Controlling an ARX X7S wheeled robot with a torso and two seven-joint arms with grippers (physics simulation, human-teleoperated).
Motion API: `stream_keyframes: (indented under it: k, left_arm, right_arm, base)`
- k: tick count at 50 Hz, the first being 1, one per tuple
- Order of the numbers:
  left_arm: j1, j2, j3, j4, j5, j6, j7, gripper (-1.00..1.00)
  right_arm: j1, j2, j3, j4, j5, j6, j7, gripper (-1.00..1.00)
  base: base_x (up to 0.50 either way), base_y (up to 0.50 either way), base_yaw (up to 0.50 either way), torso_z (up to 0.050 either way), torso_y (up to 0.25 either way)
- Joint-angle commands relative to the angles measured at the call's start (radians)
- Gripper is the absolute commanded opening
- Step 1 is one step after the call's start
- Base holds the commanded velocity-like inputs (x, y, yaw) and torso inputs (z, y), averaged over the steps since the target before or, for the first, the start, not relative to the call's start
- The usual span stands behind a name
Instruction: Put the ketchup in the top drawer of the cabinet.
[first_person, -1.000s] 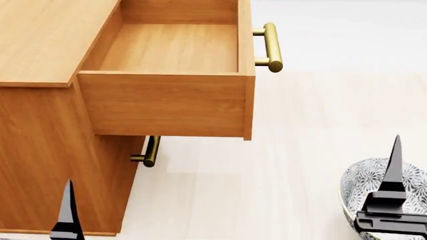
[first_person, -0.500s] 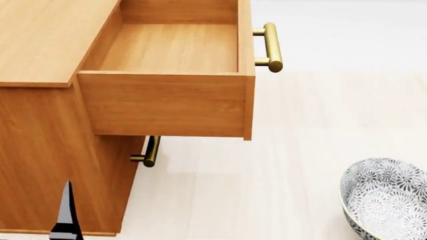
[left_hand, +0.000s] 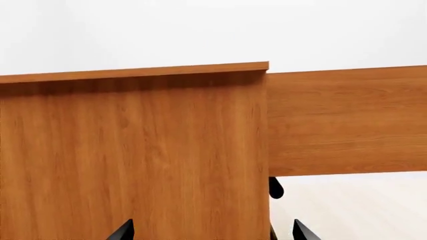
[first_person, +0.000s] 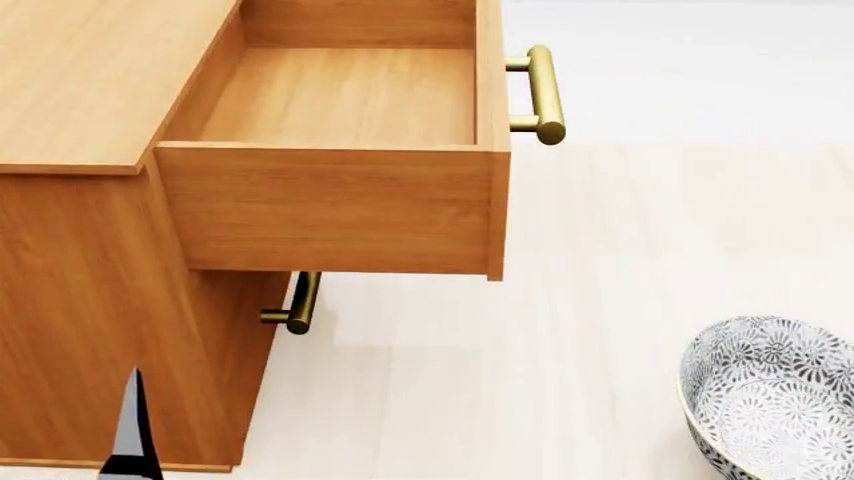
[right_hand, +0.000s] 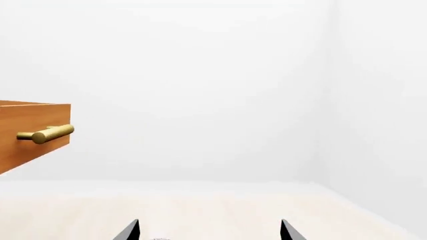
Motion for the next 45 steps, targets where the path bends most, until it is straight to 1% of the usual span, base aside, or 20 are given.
stream_keyframes:
  k: [1,11,20,25,35,45]
  left_arm:
    - [0.004,-0.006,0.002,-0.013,-0.006,0.017,-0.005,1.0]
    - [-0.002,-0.009,0.004,-0.028,-0.006,0.018,-0.014,1.0]
    - [-0.01,-0.011,0.01,-0.032,-0.012,0.017,-0.016,1.0]
    - [-0.009,-0.012,0.011,-0.037,-0.014,0.02,-0.02,1.0]
    - [-0.003,-0.015,0.012,-0.039,-0.018,0.026,-0.028,1.0]
    - [-0.002,-0.017,0.017,-0.047,-0.022,0.031,-0.033,1.0]
  right_arm:
    - [-0.085,-0.097,0.085,0.023,0.001,-0.078,-0.087,1.0]
    - [-0.053,-0.134,0.005,0.102,-0.089,-0.122,-0.129,1.0]
    - [-0.045,-0.158,-0.004,0.137,-0.107,-0.15,-0.145,1.0]
    - [-0.026,-0.178,-0.031,0.172,-0.135,-0.186,-0.166,1.0]
    - [0.036,-0.217,-0.09,0.291,-0.19,-0.268,-0.206,1.0]
    - [0.051,-0.236,-0.101,0.355,-0.206,-0.314,-0.226,1.0]
  base:
    - [0.0,0.0,0.0,0.0,0.0]
    - [0.0,0.0,0.0,0.0,0.0]
    - [0.0,0.0,0.0,0.0,0.0]
    - [0.0,0.0,0.0,0.0,0.0]
    - [0.0,0.0,0.0,0.0,0.0]
    - [0.0,0.0,0.0,0.0,0.0]
